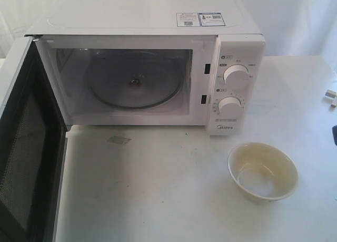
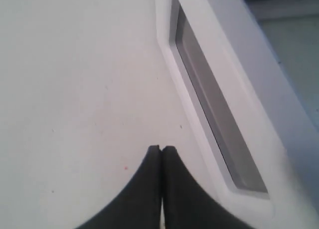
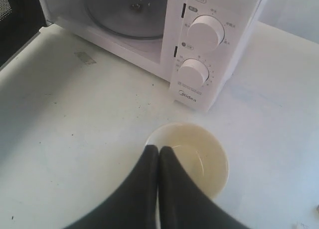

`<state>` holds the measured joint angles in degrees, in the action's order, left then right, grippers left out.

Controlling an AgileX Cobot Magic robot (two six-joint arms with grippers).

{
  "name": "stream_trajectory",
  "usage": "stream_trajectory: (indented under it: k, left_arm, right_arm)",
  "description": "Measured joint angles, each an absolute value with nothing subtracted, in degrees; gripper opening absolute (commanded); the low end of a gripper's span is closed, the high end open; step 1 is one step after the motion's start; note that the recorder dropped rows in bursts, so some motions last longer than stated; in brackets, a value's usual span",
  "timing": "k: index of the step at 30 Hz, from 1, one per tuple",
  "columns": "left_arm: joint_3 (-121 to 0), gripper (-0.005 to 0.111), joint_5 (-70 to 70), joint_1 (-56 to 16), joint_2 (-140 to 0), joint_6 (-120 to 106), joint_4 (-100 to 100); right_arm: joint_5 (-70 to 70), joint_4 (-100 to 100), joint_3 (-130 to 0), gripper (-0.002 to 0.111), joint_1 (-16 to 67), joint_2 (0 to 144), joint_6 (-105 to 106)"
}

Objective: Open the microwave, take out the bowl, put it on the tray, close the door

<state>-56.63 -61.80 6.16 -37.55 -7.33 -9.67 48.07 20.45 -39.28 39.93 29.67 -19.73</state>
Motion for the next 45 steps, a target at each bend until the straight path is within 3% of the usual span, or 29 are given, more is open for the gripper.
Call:
stream_trajectory:
  k: [20, 25, 28, 31, 38, 45]
  left_arm:
    - [-56.84, 0.000, -64.76, 6.16, -58.57, 0.00, -17.07]
    - [-56.84, 0.000, -64.56, 5.60, -61.42, -22.02, -40.13]
    - [-57.04, 0.000, -64.56, 1.29, -62.33, -46.87, -69.41]
    - [-57.79, 0.000, -64.56, 0.77, -62.35, -53.48, -74.00]
    - [-57.79, 0.000, -64.56, 0.64, -62.35, -55.01, -71.97]
    - [-55.40, 0.000, -64.45, 0.64, -61.63, -55.13, -68.30]
  right_arm:
    - [48.17, 20.45, -39.28, 0.000, 39.93, 29.67, -18.66]
    - [47.95, 20.57, -39.28, 0.000, 39.93, 29.67, -18.51]
    - [47.82, 21.24, -39.17, 0.000, 39.93, 29.67, -18.51]
    - [47.50, 22.14, -37.62, 0.000, 39.93, 29.54, -18.51]
    - [25.24, 18.02, -32.40, 0.000, 39.93, 33.25, -17.10]
    - [-3.88, 17.75, -32.40, 0.000, 39.93, 53.87, -13.50]
